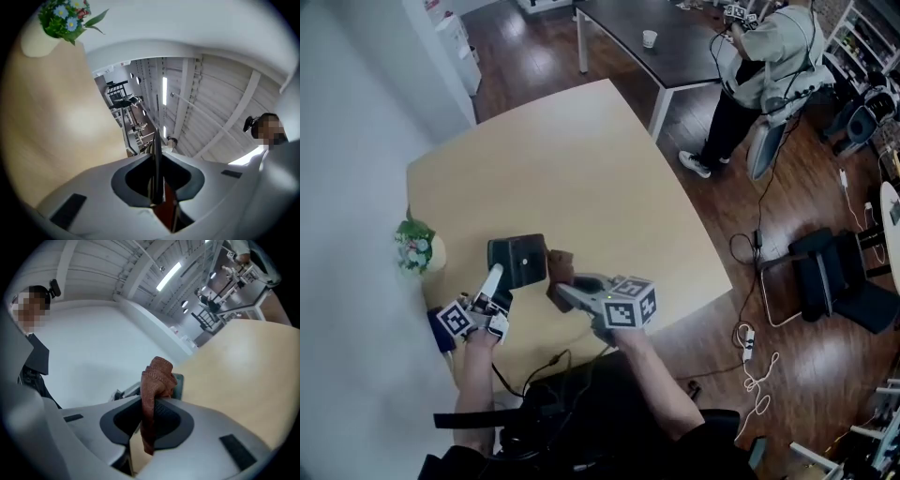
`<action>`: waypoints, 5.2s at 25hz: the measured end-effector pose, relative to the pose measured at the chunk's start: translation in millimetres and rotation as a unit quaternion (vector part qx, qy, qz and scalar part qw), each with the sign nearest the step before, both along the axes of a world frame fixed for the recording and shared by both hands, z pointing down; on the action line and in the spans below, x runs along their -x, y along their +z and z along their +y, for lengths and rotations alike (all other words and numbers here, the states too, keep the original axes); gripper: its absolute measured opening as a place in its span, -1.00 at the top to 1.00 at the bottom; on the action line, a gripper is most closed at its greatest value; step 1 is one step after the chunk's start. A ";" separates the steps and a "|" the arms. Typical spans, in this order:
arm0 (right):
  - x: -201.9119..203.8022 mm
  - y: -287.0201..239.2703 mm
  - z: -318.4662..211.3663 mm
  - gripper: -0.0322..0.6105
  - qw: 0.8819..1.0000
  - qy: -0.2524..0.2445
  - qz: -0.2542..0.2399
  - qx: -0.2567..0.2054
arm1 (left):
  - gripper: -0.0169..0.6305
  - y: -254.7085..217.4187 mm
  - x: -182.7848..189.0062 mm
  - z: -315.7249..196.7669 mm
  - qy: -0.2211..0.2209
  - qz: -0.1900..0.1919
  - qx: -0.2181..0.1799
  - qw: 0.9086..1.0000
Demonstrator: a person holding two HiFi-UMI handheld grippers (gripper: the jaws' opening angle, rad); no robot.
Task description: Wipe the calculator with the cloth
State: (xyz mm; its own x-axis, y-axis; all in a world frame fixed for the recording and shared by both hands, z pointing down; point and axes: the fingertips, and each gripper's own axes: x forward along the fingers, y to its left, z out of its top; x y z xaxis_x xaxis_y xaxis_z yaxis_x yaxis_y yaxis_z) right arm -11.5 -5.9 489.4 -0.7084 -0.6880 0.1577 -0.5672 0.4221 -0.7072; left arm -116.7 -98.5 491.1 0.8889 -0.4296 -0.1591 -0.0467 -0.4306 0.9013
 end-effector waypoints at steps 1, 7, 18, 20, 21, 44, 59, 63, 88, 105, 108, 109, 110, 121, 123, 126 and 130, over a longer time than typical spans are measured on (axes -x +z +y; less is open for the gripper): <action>9.0 -22.6 -11.7 0.70 0.999 -0.019 -0.017 -0.026 | 0.76 -7.9 -0.9 7.1 -0.010 0.011 -0.004 1.000; 32.8 -68.9 -46.9 0.69 0.992 -0.100 -0.009 -0.080 | 0.74 -44.9 -19.9 45.8 -0.064 0.065 -0.034 0.995; -46.3 -2.8 -51.0 0.69 0.996 -0.077 0.045 -0.022 | 0.74 -55.3 -12.9 76.6 -0.126 0.106 -0.029 0.986; -67.2 11.9 -49.5 0.70 0.996 -0.054 0.076 -0.011 | 0.76 -53.6 -9.3 76.5 -0.131 0.122 -0.021 0.984; -75.1 12.6 -47.1 0.70 0.996 -0.046 0.077 -0.010 | 0.75 -52.6 -7.9 75.7 -0.133 0.125 -0.019 0.983; -71.7 8.1 -47.0 0.70 0.995 -0.049 0.085 -0.020 | 0.75 -75.6 -15.2 75.1 -0.116 0.173 -0.034 0.978; 28.8 -82.4 10.5 0.70 0.981 -0.150 0.012 -0.122 | 0.74 -81.5 -12.3 55.0 -0.174 0.213 -0.011 0.961; 1.9 -50.0 0.7 0.69 0.990 -0.105 0.030 -0.087 | 0.72 -89.1 -11.2 58.9 -0.168 0.222 -0.015 0.960; -16.3 -57.7 -7.5 0.69 0.989 -0.104 0.052 -0.090 | 0.73 -83.5 -18.4 67.3 -0.155 0.224 -0.011 0.962; 8.0 -107.1 -41.7 0.69 0.895 -0.110 0.333 -0.276 | 0.75 -69.6 -41.5 73.7 -0.132 0.140 -0.022 0.981; 18.0 -98.0 -28.6 0.69 0.873 -0.127 0.372 -0.288 | 0.74 -68.4 -41.1 72.0 -0.135 0.128 -0.022 0.982; 19.9 -95.8 -22.2 0.70 0.868 -0.133 0.379 -0.292 | 0.74 -67.8 -40.5 71.8 -0.136 0.127 -0.020 0.982; 22.7 -93.1 -14.9 0.69 0.864 -0.143 0.382 -0.295 | 0.74 -67.6 -40.2 71.7 -0.137 0.130 -0.018 0.982; 43.9 -24.8 85.5 0.69 0.833 -0.294 0.383 -0.269 | 0.74 -64.0 -36.2 60.5 -0.155 0.168 0.004 0.974; 34.2 -26.6 88.8 0.69 0.849 -0.294 0.357 -0.254 | 0.74 -63.3 -35.1 60.9 -0.155 0.164 0.003 0.974; 3.7 -64.7 52.9 0.69 0.895 -0.213 0.301 -0.251 | 0.74 -61.5 -32.0 61.2 -0.156 0.157 0.003 0.975; -37.8 -114.9 -22.1 0.69 0.896 -0.078 0.333 -0.282 | 0.74 -56.5 -34.4 65.6 -0.151 0.150 0.005 0.977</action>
